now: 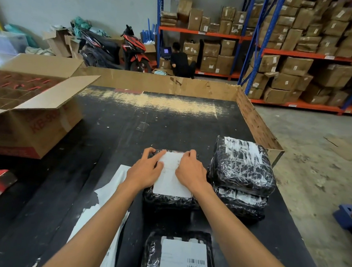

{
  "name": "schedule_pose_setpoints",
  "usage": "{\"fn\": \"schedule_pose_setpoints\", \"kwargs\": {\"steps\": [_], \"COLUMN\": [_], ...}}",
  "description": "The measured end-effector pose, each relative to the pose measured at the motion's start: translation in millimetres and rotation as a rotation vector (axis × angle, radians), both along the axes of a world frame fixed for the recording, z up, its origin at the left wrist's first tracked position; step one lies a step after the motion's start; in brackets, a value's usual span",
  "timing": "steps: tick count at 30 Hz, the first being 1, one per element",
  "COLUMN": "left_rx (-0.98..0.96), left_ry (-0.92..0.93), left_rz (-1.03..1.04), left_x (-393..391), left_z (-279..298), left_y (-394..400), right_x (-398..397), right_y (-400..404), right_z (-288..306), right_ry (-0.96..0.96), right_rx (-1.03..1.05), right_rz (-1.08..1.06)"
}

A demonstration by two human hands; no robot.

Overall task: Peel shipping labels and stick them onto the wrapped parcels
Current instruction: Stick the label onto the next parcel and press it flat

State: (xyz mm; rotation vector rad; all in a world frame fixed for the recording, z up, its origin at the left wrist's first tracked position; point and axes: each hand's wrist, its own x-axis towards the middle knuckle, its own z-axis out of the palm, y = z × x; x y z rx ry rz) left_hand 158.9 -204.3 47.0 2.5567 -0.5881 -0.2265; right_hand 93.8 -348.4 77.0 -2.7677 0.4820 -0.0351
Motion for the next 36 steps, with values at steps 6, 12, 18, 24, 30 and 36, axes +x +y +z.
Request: {"fn": "schedule_pose_setpoints", "kwargs": {"steps": [6,12,18,24,30,36], "left_rx": [-0.008,-0.271,-0.284,-0.333,-0.413,-0.526], "left_ry": [0.021,0.291,0.476,0.516,0.551,0.265], "left_rz": [-0.012,-0.211,-0.325,-0.331,-0.219,-0.043], "left_x": [0,-2,-3,-2,-9,-24], "left_z": [-3,0,3,-1,5,-10], "left_y": [-2,31,44,46,40,9], "right_x": [-1,-28,-56,-70,-66,-43], "right_y": [-1,-15,-33,-31,-27,2], "right_z": [-5,-15,-10,-18,-14,-32], "right_ry": [-0.005,-0.031,-0.034,-0.086,-0.085,-0.378], "right_rx": [0.029,0.393,0.563,0.578,0.709,0.376], "right_rz": [-0.004,0.138,0.275,0.316,0.294,0.028]}}
